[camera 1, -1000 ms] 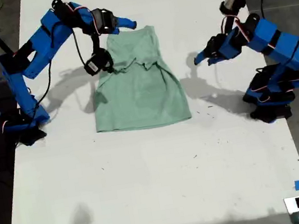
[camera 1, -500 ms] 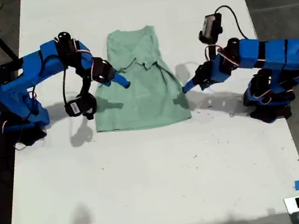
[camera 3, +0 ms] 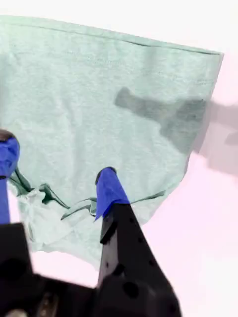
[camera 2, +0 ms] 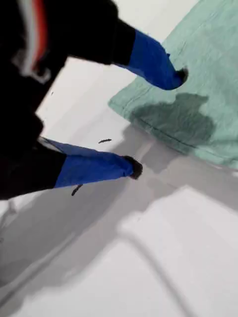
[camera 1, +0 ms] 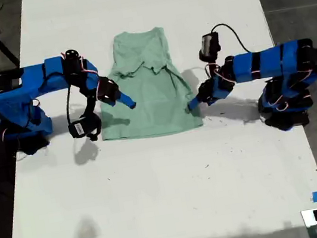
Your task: Fold t-shirt
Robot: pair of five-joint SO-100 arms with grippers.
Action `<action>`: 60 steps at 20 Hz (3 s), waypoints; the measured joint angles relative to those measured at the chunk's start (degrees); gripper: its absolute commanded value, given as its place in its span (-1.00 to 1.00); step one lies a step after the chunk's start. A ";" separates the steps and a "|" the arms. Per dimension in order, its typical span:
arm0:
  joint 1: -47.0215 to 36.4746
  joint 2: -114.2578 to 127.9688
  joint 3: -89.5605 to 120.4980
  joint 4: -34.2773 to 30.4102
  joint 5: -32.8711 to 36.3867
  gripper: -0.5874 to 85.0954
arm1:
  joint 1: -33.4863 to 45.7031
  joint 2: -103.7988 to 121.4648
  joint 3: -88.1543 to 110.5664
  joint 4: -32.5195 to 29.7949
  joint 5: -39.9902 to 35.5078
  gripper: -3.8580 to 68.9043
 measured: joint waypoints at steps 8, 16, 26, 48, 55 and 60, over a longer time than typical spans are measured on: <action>-1.14 2.46 0.97 0.18 0.09 -0.26 | -7.73 -10.63 -6.33 -2.02 5.71 -0.92; -1.05 2.55 3.96 -0.44 0.09 -0.27 | -10.63 2.64 -13.10 17.75 9.40 -0.92; -0.97 3.60 4.75 -1.05 -0.26 -0.28 | -12.74 -17.75 -38.58 14.24 10.55 -0.92; 10.99 5.80 24.52 -10.46 -19.34 -0.23 | -10.99 -32.61 -69.79 33.66 7.03 0.15; 16.17 -0.79 29.18 -19.95 -30.06 -0.33 | -10.37 -32.52 -69.52 33.66 6.33 0.15; 13.97 -8.88 27.25 -21.36 -32.96 -0.82 | -10.37 -31.55 -67.76 33.75 6.33 0.15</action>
